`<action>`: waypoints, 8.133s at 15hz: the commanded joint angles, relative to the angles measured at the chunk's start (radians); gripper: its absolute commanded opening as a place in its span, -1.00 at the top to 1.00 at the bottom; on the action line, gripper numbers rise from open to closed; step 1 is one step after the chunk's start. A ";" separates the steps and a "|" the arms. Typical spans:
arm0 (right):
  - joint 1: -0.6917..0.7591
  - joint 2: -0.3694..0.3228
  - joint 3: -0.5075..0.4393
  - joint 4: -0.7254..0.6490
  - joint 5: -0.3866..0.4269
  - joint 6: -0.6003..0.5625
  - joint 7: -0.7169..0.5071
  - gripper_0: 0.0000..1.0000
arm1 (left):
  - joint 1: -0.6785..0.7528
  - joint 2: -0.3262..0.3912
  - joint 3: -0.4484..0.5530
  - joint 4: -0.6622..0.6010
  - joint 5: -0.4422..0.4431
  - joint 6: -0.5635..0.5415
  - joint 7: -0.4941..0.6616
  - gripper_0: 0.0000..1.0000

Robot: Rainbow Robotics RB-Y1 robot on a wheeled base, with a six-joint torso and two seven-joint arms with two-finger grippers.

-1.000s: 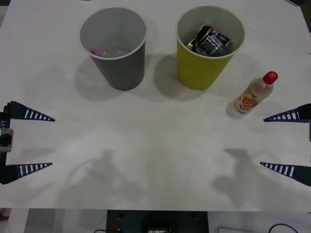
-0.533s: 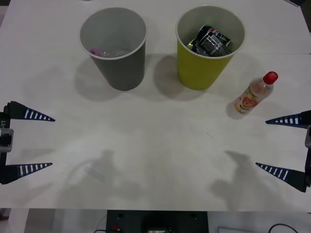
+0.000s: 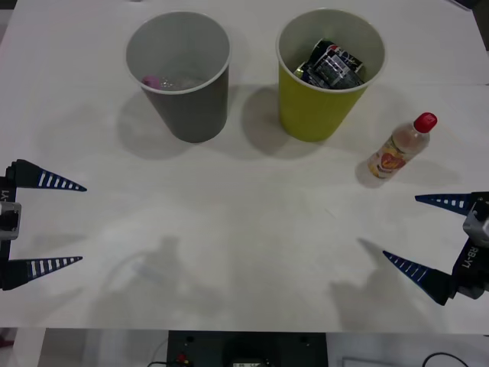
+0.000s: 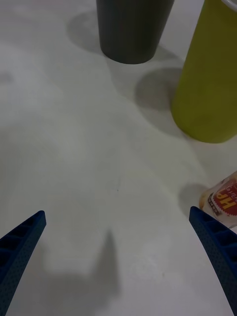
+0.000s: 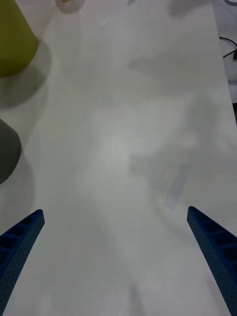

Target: Put the can into the green bin and the plastic bottle into the gray bin

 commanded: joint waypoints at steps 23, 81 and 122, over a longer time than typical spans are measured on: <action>-0.650 0.019 0.980 0.138 -0.094 1.111 -0.311 -1.00 | 0.000 0.000 0.000 0.000 0.000 0.000 0.000 -1.00; -1.005 0.260 1.079 0.698 0.176 1.038 -0.544 1.00 | 0.000 0.000 0.000 0.000 0.000 0.000 0.000 -1.00; -1.298 0.220 0.152 0.245 0.434 -0.953 -1.093 1.00 | 0.000 0.000 0.000 0.000 0.000 0.000 0.000 -1.00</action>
